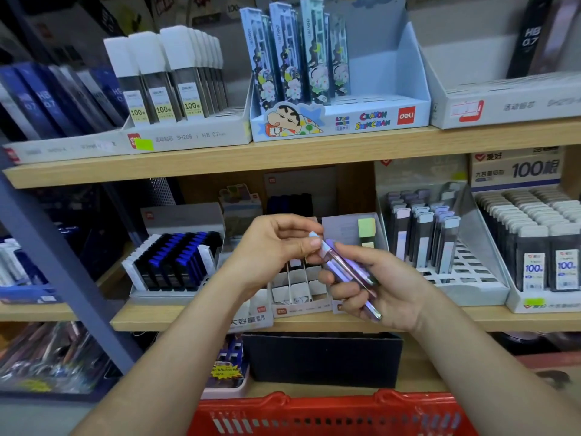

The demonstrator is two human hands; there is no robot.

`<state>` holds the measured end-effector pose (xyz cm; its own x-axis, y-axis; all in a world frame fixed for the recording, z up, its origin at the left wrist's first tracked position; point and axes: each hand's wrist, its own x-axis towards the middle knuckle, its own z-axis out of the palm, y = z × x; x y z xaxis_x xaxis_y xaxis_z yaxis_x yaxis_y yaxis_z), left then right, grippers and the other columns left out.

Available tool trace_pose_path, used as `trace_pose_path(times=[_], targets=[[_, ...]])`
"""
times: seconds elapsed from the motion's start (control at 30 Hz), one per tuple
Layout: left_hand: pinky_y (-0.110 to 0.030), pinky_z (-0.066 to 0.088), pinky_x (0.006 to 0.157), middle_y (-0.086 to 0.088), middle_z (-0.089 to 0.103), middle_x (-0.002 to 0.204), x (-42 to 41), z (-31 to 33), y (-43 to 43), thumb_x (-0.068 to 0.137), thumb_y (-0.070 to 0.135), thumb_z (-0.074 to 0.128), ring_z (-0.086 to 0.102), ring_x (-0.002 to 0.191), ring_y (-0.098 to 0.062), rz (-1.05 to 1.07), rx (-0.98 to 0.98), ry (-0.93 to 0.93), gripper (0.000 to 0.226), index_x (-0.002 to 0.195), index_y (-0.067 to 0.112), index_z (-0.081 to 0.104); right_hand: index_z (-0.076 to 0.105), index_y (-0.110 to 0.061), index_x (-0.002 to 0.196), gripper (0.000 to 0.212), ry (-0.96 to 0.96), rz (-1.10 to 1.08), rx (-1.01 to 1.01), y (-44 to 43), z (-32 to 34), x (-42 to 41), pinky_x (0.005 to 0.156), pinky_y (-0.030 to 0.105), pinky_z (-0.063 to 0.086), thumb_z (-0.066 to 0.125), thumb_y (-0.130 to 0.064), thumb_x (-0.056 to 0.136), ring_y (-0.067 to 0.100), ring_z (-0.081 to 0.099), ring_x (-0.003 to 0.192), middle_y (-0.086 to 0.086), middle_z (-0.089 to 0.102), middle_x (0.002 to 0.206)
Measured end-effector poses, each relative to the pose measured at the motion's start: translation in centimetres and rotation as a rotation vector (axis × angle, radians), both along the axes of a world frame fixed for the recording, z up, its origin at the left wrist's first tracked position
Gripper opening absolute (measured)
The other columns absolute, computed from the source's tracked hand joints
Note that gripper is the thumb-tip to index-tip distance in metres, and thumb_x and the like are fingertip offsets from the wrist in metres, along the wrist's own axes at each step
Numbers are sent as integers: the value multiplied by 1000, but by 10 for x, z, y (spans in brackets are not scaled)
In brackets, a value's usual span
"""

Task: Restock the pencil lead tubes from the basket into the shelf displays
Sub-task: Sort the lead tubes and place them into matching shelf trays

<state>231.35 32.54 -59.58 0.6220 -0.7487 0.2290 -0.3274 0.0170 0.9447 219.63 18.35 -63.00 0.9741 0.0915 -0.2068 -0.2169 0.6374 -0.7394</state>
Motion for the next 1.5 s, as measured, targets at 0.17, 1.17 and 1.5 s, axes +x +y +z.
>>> trace_pose_path(times=[0.17, 1.17, 1.5], targets=[[-16, 43, 53, 1, 70, 69, 10, 0, 8, 86, 15, 69, 55, 56, -1, 185, -10, -64, 5, 86, 17, 73, 62, -12, 119, 32, -70, -61, -365, 2, 4, 0, 38, 17, 35, 60, -28, 91, 11, 45, 50, 13, 64, 88], [-4, 43, 78, 9, 67, 100, 35, -22, 2, 89, 13, 67, 61, 92, 0, 517, -4, -495, 22, 107, 25, 73, 66, -17, 119, 40, -32, -414, 13, -18, 0, 4, 61, 35, 59, 43, 7, 97, 24, 73, 75, 17, 74, 100], [1, 38, 64, 8, 65, 90, 38, -36, -5, 88, 16, 69, 56, 78, -1, 517, 227, -600, 22, 110, 19, 71, 59, 0, 118, 26, 39, -415, -113, -13, -6, 10, 34, 12, 30, 53, -17, 99, 4, 40, 42, 15, 74, 98]])
